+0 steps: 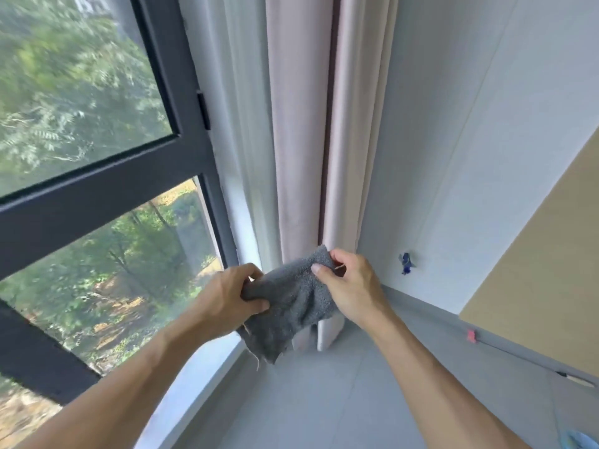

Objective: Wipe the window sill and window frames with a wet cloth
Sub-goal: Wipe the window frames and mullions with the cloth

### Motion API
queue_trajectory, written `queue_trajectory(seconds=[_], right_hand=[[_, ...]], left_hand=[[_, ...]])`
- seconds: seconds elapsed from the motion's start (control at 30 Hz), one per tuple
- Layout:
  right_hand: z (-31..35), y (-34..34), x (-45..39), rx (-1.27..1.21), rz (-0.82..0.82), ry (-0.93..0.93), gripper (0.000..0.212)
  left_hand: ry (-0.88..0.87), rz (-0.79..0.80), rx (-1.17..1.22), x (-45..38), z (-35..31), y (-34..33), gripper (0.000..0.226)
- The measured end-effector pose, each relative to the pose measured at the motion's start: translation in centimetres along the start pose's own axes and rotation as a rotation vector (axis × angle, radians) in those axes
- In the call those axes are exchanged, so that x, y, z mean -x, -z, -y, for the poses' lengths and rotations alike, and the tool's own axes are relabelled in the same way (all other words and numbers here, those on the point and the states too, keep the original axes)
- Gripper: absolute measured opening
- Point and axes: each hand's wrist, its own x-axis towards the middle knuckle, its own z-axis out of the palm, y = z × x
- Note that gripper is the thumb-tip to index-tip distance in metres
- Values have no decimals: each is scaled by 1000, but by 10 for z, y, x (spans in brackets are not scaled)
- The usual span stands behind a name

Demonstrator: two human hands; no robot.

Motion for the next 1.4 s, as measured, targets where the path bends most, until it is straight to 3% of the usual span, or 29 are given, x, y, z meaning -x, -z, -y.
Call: queue_trajectory(seconds=[0.1, 0.23, 0.37, 0.53, 0.63, 0.73, 0.9, 1.03, 1.13, 1.23, 1.4], right_hand=[[39, -24, -51, 61, -83, 2, 41], [89, -71, -119, -11, -156, -34, 40], [135, -131, -186, -241, -191, -96, 22], [161, -185, -257, -403, -268, -163, 5], [169, -210, -305, -419, -326, -131, 13], [170, -236, -347, -388, -317, -35, 19], [158, -285, -393, -232, -143, 110, 71], [152, -329, -384, -393, -47, 89, 88], [170, -340, -393, -456, -121, 85, 70], [182, -344, -409, -403, -282, 177, 74], [171, -342, -401, -514, -123, 22, 75]], left_hand=[[2, -107, -2, -31, 25, 57, 11], [-26, -211, 25, -73, 61, 121, 26], [-90, -339, -151, -128, 94, 178, 28], [-203, -477, -480, -187, 124, 217, 16], [-285, -529, -549, -229, 146, 231, 14], [-347, -490, -793, -267, 160, 241, 13], [-305, -321, -1164, -313, 168, 252, 20], [-407, -381, -1180, -316, 177, 256, 22], [-420, -423, -1200, -306, 181, 264, 47], [-341, -492, -1230, -304, 174, 271, 49], [-362, -461, -1266, -302, 162, 275, 49]])
